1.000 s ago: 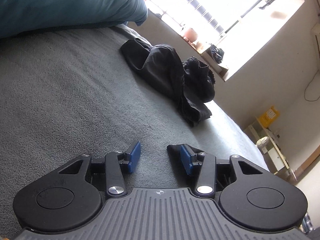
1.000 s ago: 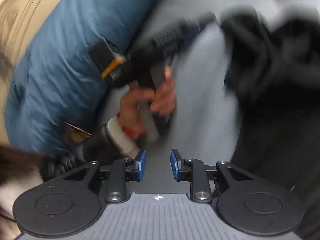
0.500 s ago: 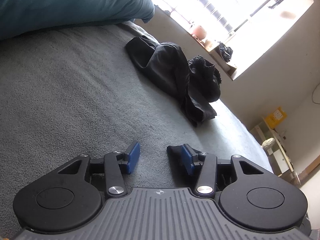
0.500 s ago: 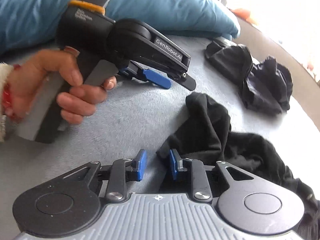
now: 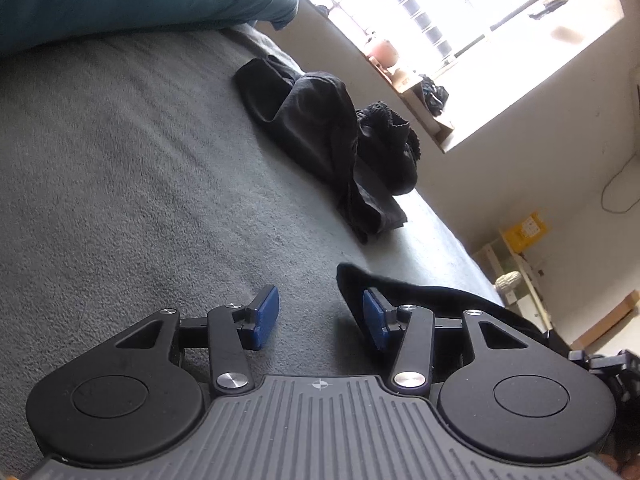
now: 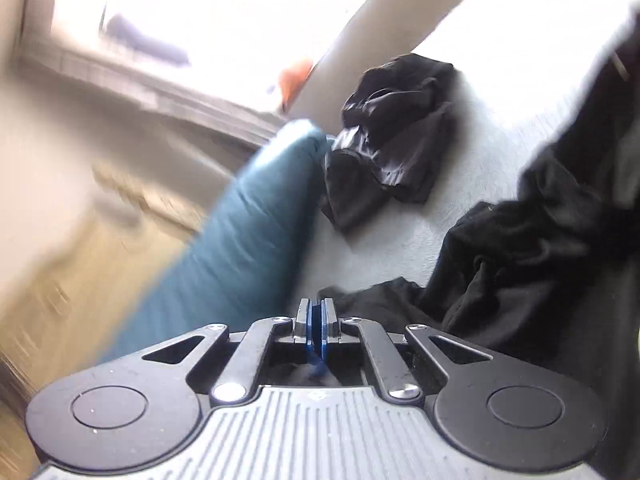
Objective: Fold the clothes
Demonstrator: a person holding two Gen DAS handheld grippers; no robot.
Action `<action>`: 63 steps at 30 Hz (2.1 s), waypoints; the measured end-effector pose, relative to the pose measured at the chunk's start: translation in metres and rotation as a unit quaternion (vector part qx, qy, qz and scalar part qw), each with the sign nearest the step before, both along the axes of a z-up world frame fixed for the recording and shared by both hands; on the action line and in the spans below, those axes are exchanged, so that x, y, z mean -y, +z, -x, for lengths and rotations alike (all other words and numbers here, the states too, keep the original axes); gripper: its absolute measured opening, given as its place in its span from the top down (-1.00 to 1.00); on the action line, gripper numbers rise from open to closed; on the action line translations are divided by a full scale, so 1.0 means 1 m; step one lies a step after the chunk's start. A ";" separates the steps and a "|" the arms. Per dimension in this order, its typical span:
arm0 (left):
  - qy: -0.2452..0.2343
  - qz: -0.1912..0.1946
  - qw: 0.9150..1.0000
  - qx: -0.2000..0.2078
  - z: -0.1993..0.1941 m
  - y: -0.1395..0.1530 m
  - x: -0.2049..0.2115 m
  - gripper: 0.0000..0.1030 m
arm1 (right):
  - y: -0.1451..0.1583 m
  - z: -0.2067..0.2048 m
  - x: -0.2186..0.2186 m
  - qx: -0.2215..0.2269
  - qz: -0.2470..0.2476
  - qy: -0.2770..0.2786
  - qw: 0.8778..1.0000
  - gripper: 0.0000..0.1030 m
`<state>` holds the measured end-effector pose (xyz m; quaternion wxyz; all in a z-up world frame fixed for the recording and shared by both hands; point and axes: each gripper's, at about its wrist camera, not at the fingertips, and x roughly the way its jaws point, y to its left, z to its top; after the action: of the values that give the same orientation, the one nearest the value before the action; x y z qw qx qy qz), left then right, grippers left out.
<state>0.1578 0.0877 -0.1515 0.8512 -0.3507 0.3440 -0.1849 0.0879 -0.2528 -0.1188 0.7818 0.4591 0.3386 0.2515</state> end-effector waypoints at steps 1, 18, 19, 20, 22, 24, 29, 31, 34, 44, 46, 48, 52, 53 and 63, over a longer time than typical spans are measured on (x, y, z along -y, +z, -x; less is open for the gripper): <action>0.000 0.004 1.000 -0.003 0.000 0.000 0.000 0.10 | -0.002 0.000 0.004 -0.006 -0.018 -0.003 1.000 0.94; -0.040 -0.045 0.998 -0.026 -0.009 0.005 -0.013 0.10 | -0.026 0.027 -0.112 0.028 0.251 0.240 0.937 0.94; -0.051 -0.056 0.997 -0.022 -0.010 0.006 -0.010 0.10 | -0.026 0.027 -0.111 0.027 0.250 0.238 0.938 0.94; -0.062 -0.068 0.996 -0.018 -0.011 0.007 -0.007 0.10 | -0.027 0.027 -0.112 0.027 0.250 0.237 0.938 0.94; -0.085 -0.102 0.991 -0.004 -0.011 0.010 0.003 0.11 | -0.026 0.028 -0.111 0.027 0.251 0.236 0.938 0.94; -0.106 -0.149 0.983 0.017 -0.008 0.012 0.016 0.13 | -0.025 0.032 -0.110 0.028 0.254 0.236 0.937 0.94; -0.147 -0.281 0.945 0.083 0.005 0.014 0.052 0.35 | -0.024 0.038 -0.104 0.029 0.265 0.232 0.935 0.94; -0.158 -0.296 0.937 0.098 0.009 0.013 0.060 0.79 | -0.024 0.039 -0.101 0.028 0.269 0.227 0.935 0.94; -0.145 -0.292 0.939 0.104 0.010 0.013 0.064 0.95 | -0.024 0.041 -0.097 0.025 0.272 0.216 0.937 0.94; 0.032 -0.215 0.970 0.106 -0.001 0.036 0.011 0.96 | -0.004 0.034 -0.112 0.069 0.287 0.162 0.942 0.94; 0.035 -0.215 0.971 0.095 -0.007 0.030 0.010 0.96 | -0.008 0.029 -0.119 0.067 0.288 0.159 0.942 0.94; 0.040 -0.218 0.971 0.088 -0.009 0.025 0.008 0.96 | -0.013 0.024 -0.128 0.066 0.292 0.160 0.940 0.94; 0.038 -0.217 0.973 0.068 -0.015 0.014 0.003 0.96 | -0.023 0.015 -0.145 0.069 0.295 0.173 0.937 0.94; 0.031 -0.217 0.974 0.057 -0.018 0.011 0.003 0.96 | -0.026 0.012 -0.151 0.068 0.296 0.184 0.935 0.94; 0.050 -0.153 0.987 0.027 -0.024 0.006 -0.015 0.68 | -0.012 0.028 -0.168 0.107 0.288 0.267 0.913 0.06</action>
<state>0.1817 0.1029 -0.1453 0.9119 -0.2275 0.3276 -0.0969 0.0595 -0.0848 -0.1305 0.8154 0.0768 0.4211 0.3897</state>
